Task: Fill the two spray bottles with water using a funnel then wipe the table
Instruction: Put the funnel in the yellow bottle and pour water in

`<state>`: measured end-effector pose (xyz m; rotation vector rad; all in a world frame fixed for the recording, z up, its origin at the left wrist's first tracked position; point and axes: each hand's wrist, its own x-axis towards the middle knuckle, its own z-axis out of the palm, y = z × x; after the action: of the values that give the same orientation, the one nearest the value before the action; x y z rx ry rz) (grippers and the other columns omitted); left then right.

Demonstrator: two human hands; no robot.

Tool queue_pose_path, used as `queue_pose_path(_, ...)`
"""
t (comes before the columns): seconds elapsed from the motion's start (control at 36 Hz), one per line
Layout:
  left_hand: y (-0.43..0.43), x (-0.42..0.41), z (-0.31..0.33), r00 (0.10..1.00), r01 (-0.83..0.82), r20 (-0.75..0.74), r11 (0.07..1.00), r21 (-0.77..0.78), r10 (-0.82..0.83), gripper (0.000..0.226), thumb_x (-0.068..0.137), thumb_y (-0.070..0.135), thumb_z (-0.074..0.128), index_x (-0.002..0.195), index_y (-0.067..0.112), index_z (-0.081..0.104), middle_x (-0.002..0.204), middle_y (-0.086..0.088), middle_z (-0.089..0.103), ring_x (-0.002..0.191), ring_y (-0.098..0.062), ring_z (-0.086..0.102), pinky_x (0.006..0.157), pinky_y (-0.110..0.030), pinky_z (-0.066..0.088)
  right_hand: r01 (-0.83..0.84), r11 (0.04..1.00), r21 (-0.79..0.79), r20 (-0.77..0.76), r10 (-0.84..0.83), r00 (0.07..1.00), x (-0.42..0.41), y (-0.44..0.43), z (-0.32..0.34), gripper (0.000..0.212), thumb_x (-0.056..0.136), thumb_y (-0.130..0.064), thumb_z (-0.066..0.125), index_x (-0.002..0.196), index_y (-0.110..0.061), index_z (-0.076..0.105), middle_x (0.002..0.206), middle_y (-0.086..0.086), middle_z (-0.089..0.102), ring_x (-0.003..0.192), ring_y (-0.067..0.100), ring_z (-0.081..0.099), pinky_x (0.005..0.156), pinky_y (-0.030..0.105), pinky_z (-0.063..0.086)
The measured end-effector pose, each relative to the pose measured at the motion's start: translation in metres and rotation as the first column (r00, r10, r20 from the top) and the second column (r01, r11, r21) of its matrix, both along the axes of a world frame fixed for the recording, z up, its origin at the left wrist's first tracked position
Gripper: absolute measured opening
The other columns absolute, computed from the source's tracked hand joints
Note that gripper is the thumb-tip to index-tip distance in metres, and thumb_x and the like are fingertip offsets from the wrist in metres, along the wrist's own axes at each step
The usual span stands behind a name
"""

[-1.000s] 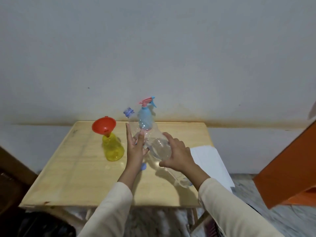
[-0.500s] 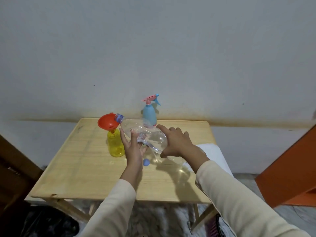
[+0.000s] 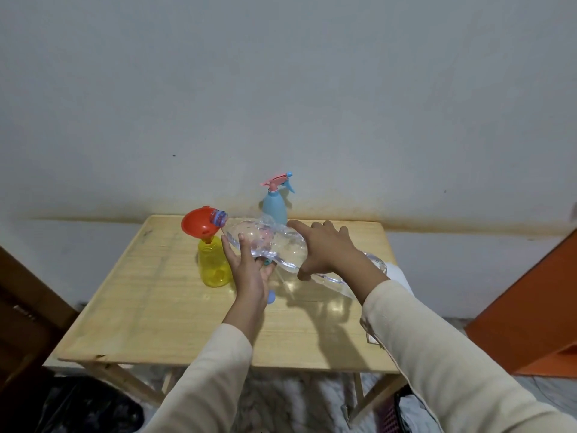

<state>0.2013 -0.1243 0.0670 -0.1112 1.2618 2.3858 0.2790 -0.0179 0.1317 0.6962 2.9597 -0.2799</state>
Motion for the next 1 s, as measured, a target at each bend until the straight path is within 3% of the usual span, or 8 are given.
queue_pose_path(0.25, 0.001, 0.003, 0.004, 0.999, -0.005, 0.036, 1.000, -0.005, 0.005, 0.056, 0.096, 0.040, 0.047, 0.144, 0.045, 0.018, 0.140, -0.003, 0.044, 0.118, -0.034, 0.053, 0.088, -0.046, 0.049, -0.007, 1.000, 0.012, 0.027, 0.006, 1.000, -0.001, 0.000, 0.007, 0.100, 0.057, -0.033, 0.076, 0.139, -0.039, 0.019, 0.118, 0.005, 0.051, 0.119, 0.029, 0.038, 0.088, 0.044, 0.032)
queue_pose_path(0.39, 0.001, 0.004, 0.005, 0.998, -0.002, 0.055, 1.000, -0.013, 0.003, 0.058, 0.096, 0.041, 0.047, 0.144, 0.045, 0.016, 0.140, -0.002, 0.045, 0.112, -0.030, 0.054, 0.071, -0.036, 0.050, -0.014, 0.999, 0.028, 0.038, 0.013, 0.999, -0.001, 0.001, 0.009, 0.100, 0.057, -0.032, 0.076, 0.139, -0.039, 0.020, 0.118, 0.004, 0.051, 0.119, 0.029, 0.038, 0.089, 0.044, 0.032)
queue_pose_path(0.69, 0.004, 0.005, 0.006, 0.998, -0.032, 0.052, 0.999, -0.019, 0.033, 0.057, 0.098, 0.041, 0.043, 0.146, 0.043, 0.012, 0.118, 0.003, 0.047, 0.109, -0.027, 0.049, 0.085, -0.043, 0.044, -0.035, 0.997, 0.070, 0.047, 0.031, 0.998, -0.004, 0.001, 0.015, 0.100, 0.056, -0.033, 0.076, 0.139, -0.038, 0.021, 0.119, 0.005, 0.052, 0.118, 0.030, 0.039, 0.089, 0.045, 0.033)
queue_pose_path(0.83, 0.005, 0.005, 0.007, 0.996, -0.022, 0.082, 1.000, -0.005, 0.022, 0.058, 0.097, 0.041, 0.044, 0.146, 0.043, 0.012, 0.131, -0.001, 0.046, 0.126, -0.036, 0.045, 0.088, -0.045, 0.044, -0.033, 0.997, 0.071, 0.050, 0.029, 0.998, -0.004, 0.002, 0.015, 0.100, 0.056, -0.033, 0.076, 0.140, -0.039, 0.021, 0.119, 0.005, 0.052, 0.118, 0.030, 0.039, 0.091, 0.046, 0.032)
queue_pose_path(1.0, 0.005, 0.003, 0.007, 0.994, -0.005, 0.106, 1.000, 0.023, 0.003, 0.060, 0.096, 0.043, 0.047, 0.145, 0.044, 0.014, 0.122, 0.000, 0.051, 0.124, -0.039, 0.048, 0.091, -0.050, 0.047, -0.043, 0.995, 0.093, 0.053, 0.038, 0.998, -0.005, 0.003, 0.017, 0.098, 0.054, -0.032, 0.075, 0.137, -0.038, 0.024, 0.114, 0.005, 0.053, 0.113, 0.029, 0.041, 0.087, 0.045, 0.033)
